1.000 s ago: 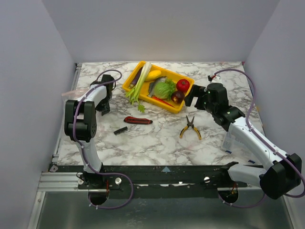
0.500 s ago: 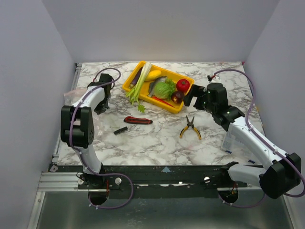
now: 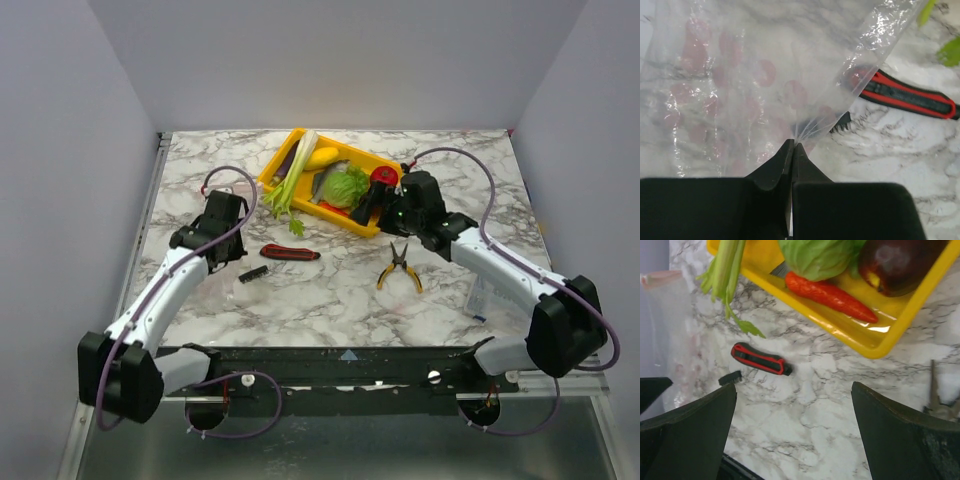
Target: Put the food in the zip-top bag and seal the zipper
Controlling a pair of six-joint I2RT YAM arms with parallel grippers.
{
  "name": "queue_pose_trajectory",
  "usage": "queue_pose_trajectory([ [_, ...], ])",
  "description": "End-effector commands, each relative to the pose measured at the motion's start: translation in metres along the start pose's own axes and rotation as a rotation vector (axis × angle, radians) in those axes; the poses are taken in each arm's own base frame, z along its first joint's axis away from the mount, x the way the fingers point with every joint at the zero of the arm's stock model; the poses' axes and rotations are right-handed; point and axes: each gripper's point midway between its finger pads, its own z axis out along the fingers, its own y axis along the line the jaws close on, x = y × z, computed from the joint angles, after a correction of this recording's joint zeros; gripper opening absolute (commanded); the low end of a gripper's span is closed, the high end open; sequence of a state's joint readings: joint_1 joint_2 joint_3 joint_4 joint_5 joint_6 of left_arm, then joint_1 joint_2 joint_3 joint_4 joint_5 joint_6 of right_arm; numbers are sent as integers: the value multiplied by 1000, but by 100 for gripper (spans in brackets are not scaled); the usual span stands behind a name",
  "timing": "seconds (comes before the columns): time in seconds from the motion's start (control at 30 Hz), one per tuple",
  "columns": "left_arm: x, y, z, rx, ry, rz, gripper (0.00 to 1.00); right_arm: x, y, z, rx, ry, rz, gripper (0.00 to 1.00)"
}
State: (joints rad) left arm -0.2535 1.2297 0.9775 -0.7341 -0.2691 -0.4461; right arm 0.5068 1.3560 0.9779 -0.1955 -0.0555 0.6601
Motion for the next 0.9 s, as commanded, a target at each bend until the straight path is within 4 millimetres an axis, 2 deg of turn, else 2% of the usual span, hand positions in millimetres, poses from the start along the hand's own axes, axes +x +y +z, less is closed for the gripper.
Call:
queue_pose_trajectory([
  [0.0,32,-28,-17,191,-38,-60,0,4,56,12,-132,40,90,100],
  [0.13,55,-36,-23,298,-44,-101,0,20,91,30,-220,111,221,100],
  [0.4,67,-41,-31,377,-49,-87,0,52,158,83,-303,188,274,100],
  [0.53,67,-45,-36,405,-48,-85,0,68,168,103,-275,184,247,99],
  [0.7,67,-48,-37,429,-51,-78,0,78,175,113,-295,186,196,85],
  [0.87,70,-51,-37,440,-37,-75,0,73,181,115,-291,156,128,79],
])
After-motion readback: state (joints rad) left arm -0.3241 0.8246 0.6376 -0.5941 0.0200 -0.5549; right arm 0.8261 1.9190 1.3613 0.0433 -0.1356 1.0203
